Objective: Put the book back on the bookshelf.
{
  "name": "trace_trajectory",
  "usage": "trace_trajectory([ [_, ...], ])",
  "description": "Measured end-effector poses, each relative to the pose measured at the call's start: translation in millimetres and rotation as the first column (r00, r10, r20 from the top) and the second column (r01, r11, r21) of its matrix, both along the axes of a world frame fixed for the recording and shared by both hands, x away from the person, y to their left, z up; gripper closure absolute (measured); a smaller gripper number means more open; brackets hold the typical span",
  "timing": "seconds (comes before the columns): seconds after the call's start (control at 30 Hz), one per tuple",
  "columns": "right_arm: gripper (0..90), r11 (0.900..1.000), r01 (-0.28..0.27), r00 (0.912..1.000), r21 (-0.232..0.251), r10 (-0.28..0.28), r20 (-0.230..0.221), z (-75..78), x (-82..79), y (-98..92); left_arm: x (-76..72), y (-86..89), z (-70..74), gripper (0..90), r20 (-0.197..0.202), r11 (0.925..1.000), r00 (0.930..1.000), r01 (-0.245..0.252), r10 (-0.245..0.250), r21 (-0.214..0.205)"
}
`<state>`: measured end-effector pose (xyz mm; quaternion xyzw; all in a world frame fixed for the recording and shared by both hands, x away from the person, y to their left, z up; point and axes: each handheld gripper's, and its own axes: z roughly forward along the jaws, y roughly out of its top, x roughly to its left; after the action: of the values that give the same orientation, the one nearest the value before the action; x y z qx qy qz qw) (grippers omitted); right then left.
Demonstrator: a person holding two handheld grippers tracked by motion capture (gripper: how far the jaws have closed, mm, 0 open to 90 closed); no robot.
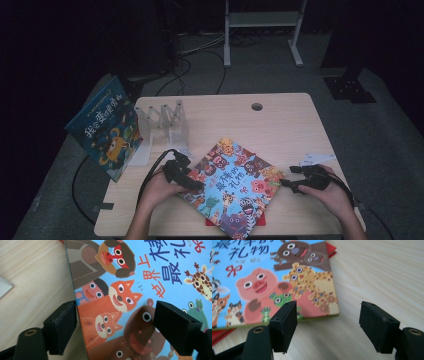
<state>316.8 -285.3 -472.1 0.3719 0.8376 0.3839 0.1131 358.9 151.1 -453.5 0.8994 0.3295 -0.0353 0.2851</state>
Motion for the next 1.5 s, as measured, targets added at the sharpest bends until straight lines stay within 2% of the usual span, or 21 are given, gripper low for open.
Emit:
trace_trajectory([
  [0.03, 29.6, 0.9999, -0.011, 0.9999, 0.010, 0.011, -0.003, -3.3, -3.8, 0.5, 0.2, -0.1, -1.7, 15.1, -0.005, 0.9999, 1.0000, -0.005, 0.005, -0.015],
  [0.33, 28.1, 0.9963, -0.069, 0.9972, 0.052, 0.071, -0.024, -9.2, -1.6, 4.3, 0.6, 0.7, -2.2, 15.0, -0.003, 0.9998, 1.0000, 0.001, -0.001, -0.021],
  [0.37, 28.1, 0.9947, -0.081, 0.9954, 0.064, 0.084, -0.046, -9.6, 0.0, 5.4, 1.4, 1.8, -2.5, 14.9, -0.010, 0.9998, 0.9999, 0.007, -0.007, -0.021],
  [0.6, 27.7, 0.9928, -0.093, 0.9942, 0.075, 0.097, -0.046, -12.3, 4.6, 12.7, 1.0, 9.6, -2.5, 14.7, -0.021, 0.9997, 0.9997, 0.012, -0.012, -0.019],
  [0.97, 26.9, 0.9884, -0.142, 0.9888, 0.053, 0.144, -0.037, -13.1, 12.2, 40.1, 1.1, 32.3, -4.6, 8.3, -0.023, 0.9998, 0.9997, -0.014, 0.013, -0.014],
  [1.2, 26.9, 0.9856, -0.156, 0.9870, 0.066, 0.158, -0.029, -14.0, 18.1, 55.0, 4.7, 41.6, -9.2, 4.1, -0.040, 0.9987, 0.9987, -0.032, 0.031, -0.038],
  [1.37, 28.5, 0.9904, -0.138, 0.9903, 0.013, 0.137, 0.021, -10.2, 11.2, 60.2, 6.5, 42.2, -10.8, 3.9, -0.050, 0.9983, 0.9985, -0.026, 0.023, -0.052],
  [1.5, 28.2, 0.9866, -0.163, 0.9861, -0.005, 0.163, 0.030, -7.2, 2.9, 65.9, 6.4, 42.1, -10.6, 4.0, -0.049, 0.9983, 0.9985, -0.027, 0.024, -0.051],
])
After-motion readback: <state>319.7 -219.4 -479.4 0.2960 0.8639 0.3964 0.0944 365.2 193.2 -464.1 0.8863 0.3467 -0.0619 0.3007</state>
